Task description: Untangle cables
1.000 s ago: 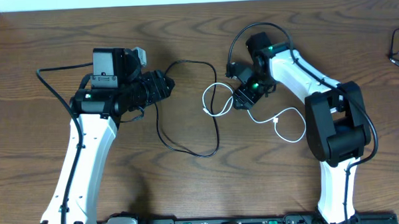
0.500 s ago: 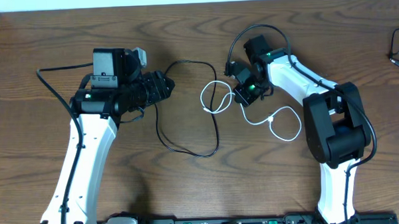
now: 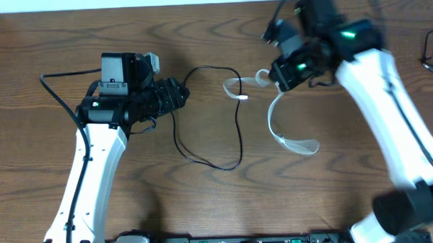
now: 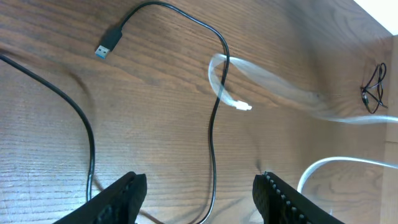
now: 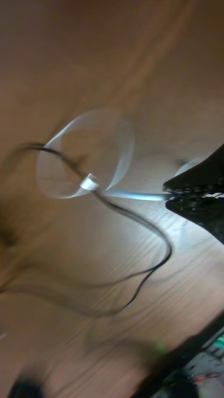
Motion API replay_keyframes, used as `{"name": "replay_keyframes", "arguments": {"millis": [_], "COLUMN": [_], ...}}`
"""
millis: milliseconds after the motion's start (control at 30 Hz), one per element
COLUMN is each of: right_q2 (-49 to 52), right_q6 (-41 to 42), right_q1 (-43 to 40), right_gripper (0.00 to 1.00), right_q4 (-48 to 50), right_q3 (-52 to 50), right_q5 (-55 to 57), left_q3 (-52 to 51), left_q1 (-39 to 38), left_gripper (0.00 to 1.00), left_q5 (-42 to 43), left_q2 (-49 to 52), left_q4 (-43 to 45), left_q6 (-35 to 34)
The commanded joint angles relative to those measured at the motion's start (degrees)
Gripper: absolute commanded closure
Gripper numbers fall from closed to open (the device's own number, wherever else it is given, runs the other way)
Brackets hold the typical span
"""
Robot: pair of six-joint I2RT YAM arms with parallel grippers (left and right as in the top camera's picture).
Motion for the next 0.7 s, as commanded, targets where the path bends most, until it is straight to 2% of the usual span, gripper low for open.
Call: {"name": "replay_keyframes", "arguments": {"millis": [0,267,433,500,533,667], "right_q2": [-5.7,-17.9,-20.3,-19.6,-19.0,-14.9], "right_q6": [3.8,14.5,15.1,15.3,15.8,17.9], "right_q1": [-0.5,-2.6,-4.4,-4.4,-4.4,-4.2], "right_gripper": [0.99,0.99,0.99,0.89,0.78,0.53], "right_q4": [1.2,8.0,7.4,4.7,3.1,-5.2], "right_q3": [0.5,0.4,0.4,0.3,0.3,0.3], "right_q5": [0.9,15.8,19.3,18.5,18.1,13.7], "left_q3": [0.5,0.5,0.5,0.5,0.5,0.5], "left_q1": [0.2,0.2,0.2,0.2,0.2,0.2], "left_gripper": [0.4,0.4,0.4,0.4,0.4,0.39], "left_q5": [0.3,0.3,0.3,0.3,0.3,0.3], "left_q2": [-1.0,-1.0,-1.0,-1.0,-1.0,-1.0], "left_q4": [0.0,0.0,0.0,0.0,0.0,0.0], "left_q6": [1.4,1.4,1.4,1.4,1.4,1.4]}}
